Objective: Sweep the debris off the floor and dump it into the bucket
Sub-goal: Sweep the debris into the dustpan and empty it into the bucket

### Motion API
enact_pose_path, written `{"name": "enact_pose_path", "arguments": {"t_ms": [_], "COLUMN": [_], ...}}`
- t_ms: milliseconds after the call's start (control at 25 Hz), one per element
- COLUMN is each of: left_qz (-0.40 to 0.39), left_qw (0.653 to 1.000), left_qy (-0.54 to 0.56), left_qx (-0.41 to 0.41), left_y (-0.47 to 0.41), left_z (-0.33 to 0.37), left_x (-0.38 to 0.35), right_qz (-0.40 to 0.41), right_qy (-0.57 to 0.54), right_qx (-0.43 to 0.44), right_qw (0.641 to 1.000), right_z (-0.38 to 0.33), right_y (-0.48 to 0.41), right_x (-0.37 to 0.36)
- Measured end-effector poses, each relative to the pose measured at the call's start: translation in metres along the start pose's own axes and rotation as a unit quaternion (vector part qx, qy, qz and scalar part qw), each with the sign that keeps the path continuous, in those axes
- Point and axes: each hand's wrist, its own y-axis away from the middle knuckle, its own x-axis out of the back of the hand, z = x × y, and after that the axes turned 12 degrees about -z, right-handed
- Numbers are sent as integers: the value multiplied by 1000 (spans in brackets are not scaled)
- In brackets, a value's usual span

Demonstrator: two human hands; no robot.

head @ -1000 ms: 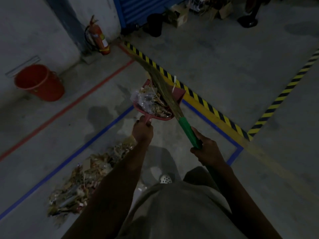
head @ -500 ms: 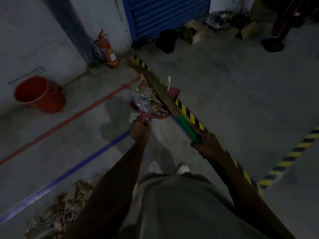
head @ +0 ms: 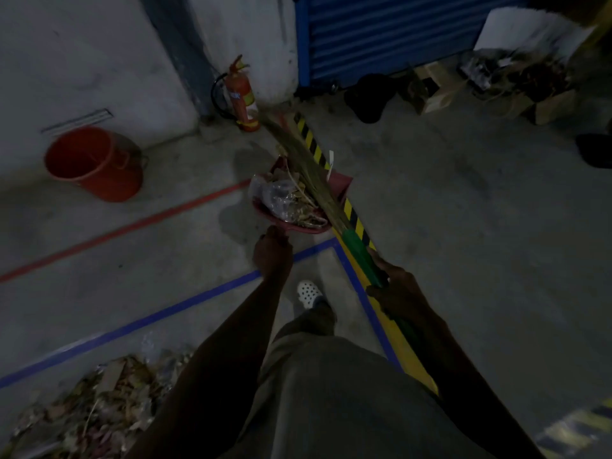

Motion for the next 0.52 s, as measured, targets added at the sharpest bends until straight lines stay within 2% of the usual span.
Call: {"name": "enact_pose_path", "arguments": {"t_ms": [160,520], "left_qz": [17,88], "left_qw": [998,980], "left_qy": [18,54], "left_qx": [56,172], "left_y": [-94,-256], "left_z": [9,3], "left_x": [17,89], "right_qz": [-50,-163], "right_qy": [80,151], "right_qx": [15,67], "right_qw": [995,973], "right_z": [-33,-141], "right_y": [-113,-331], "right_x": [40,76]}}
